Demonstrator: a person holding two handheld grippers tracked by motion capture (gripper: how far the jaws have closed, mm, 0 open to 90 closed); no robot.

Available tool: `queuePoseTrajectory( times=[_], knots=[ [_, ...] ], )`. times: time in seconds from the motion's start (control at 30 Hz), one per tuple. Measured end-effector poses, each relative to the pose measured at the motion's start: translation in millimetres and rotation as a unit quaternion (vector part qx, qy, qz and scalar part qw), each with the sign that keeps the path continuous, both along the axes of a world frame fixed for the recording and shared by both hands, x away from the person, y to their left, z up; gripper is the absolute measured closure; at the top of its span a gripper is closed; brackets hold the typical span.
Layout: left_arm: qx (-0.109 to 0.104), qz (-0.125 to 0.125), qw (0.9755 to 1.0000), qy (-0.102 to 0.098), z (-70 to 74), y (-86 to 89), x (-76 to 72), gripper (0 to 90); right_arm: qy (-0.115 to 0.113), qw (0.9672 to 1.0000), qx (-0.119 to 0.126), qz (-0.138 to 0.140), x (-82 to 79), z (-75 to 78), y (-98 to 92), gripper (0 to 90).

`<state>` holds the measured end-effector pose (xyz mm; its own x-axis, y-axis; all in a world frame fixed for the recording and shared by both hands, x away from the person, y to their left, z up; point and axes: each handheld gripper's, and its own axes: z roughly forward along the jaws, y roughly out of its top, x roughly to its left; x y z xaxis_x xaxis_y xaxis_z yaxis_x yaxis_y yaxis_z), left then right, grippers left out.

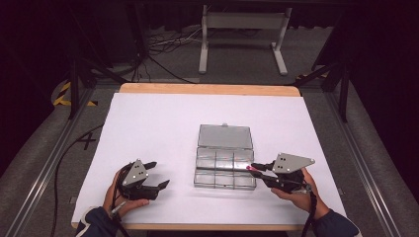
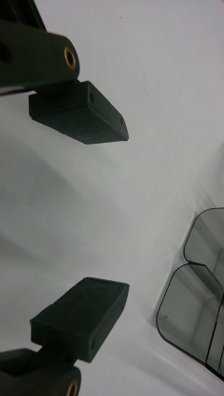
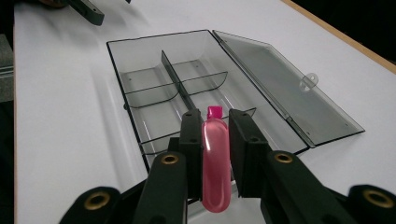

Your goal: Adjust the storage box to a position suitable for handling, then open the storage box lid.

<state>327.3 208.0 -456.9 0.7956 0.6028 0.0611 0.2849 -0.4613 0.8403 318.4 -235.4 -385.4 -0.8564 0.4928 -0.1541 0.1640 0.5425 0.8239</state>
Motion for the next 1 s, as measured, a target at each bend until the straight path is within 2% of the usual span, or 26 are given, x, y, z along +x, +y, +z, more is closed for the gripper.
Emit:
queuePoseTrajectory(
  times=[0.17, 0.3, 0.37, 0.6, 1.0],
  knots=[
    [0.004, 0.002, 0.9999, -0.01, 0.0, -0.6, -1.9, 23.7, -0.003, 1.0, -0.002, 0.0, -2.1, 1.5, -2.3, 76.6],
    [0.0, -0.001, 1.0, 0.001, -0.2, -0.1, 0.3, 23.7, -0.006, 1.0, 0.001, 0.0, -3.6, 3.7, -2.6, 76.7],
    [0.0, -0.001, 1.0, 0.0, -0.1, 0.3, 0.2, 23.7, -0.007, 1.0, 0.001, 0.0, -3.5, 4.1, -2.8, 76.7],
    [0.0, 0.0, 1.0, -0.002, -0.1, 0.1, -0.4, 23.7, 0.003, 1.0, -0.001, 0.0, 1.9, 0.1, -2.7, 76.6],
    [0.008, 0.001, 1.0, 0.003, -0.2, -1.6, 0.7, 23.5, 0.016, 0.9998, -0.013, 0.009, -1.8, -8.0, -1.7, 76.7]
  ],
)
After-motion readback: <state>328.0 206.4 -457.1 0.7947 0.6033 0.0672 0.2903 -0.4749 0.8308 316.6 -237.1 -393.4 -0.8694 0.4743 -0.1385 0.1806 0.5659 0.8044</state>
